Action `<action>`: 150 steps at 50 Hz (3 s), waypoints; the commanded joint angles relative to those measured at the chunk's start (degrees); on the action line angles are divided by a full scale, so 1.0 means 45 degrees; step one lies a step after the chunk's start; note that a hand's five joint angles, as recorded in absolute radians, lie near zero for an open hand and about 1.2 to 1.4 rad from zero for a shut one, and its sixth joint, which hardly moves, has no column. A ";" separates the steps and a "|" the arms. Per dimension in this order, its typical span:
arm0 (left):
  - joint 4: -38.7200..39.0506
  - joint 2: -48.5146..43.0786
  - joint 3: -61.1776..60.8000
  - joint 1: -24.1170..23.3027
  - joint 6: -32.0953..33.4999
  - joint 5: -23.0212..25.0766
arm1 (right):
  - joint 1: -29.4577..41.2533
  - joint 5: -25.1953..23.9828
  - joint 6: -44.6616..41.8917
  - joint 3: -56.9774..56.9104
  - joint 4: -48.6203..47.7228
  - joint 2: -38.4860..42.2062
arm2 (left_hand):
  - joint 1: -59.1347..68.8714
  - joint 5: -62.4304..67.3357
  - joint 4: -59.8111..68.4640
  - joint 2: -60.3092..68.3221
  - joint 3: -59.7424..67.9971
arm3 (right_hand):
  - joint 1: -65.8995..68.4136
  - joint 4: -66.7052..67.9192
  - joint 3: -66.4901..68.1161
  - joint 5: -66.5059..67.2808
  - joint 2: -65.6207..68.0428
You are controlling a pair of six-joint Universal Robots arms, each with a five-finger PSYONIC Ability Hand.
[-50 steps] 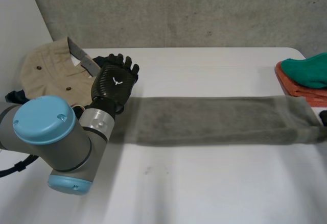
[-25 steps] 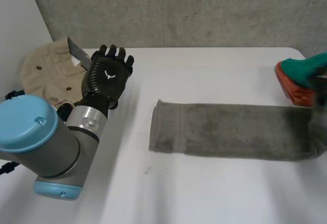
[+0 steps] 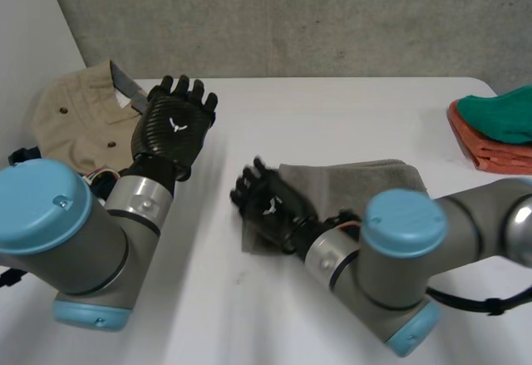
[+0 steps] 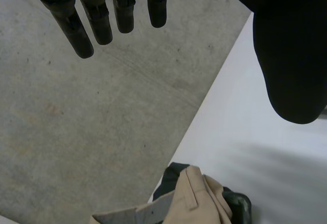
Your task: Fold the laundry.
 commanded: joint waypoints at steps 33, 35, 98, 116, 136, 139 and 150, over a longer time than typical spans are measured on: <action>-0.0053 -0.0718 0.1152 -0.1490 -0.0019 -0.0052 | -0.5909 0.1607 0.2696 0.2291 0.1783 -0.3888 | -0.0148 -0.0569 -0.0303 -0.0353 -0.0431 | 1.3717 1.3129 1.3373 1.3400 1.3701; -0.0072 -0.0600 0.1132 -0.1451 -0.0019 -0.0052 | -0.4948 0.1568 0.2715 0.1978 0.1468 -0.4124 | -0.0148 -0.0569 -0.0303 -0.0353 -0.0431 | 1.3717 1.3129 1.3373 1.3400 1.3701; -0.7826 -0.6127 0.7187 -0.2525 -0.2442 -0.1497 | -0.3460 0.1801 0.7345 -0.3141 0.7345 0.0466 | 0.0685 0.0264 0.0530 0.0480 0.0402 | -0.1839 -0.2427 -0.2183 -0.2156 -0.1855; -0.6303 -0.3491 0.7284 -0.2838 -0.5503 -0.0503 | -0.3655 0.1880 0.7598 -0.1344 0.6173 -0.2191 | 0.0572 0.0151 0.0417 0.0368 0.0289 | -0.1839 -0.2427 -0.2183 -0.2156 -0.1855; -0.7396 -0.6243 0.7773 -0.2799 -0.6819 -0.1946 | -0.3537 0.0942 0.9180 -0.2867 0.6193 0.0503 | 0.0722 0.0301 0.0567 0.0518 0.0439 | -0.1839 -0.2427 -0.2183 -0.2156 -0.1855; -0.7474 -0.6478 0.7734 -0.2798 -0.5919 -0.1966 | -0.3537 0.1059 0.8927 -0.2985 0.6212 0.0718 | 0.0610 0.0189 0.0455 0.0405 0.0327 | -0.1839 -0.2427 -0.2183 -0.2156 -0.1855; -0.7494 -0.6303 0.7870 -0.2818 -0.5312 -0.1810 | -0.3498 0.1255 0.7872 -0.2926 0.6251 0.0272 | 0.0535 0.0115 0.0381 0.0331 0.0253 | -0.1839 -0.2427 -0.2183 -0.2156 -0.1855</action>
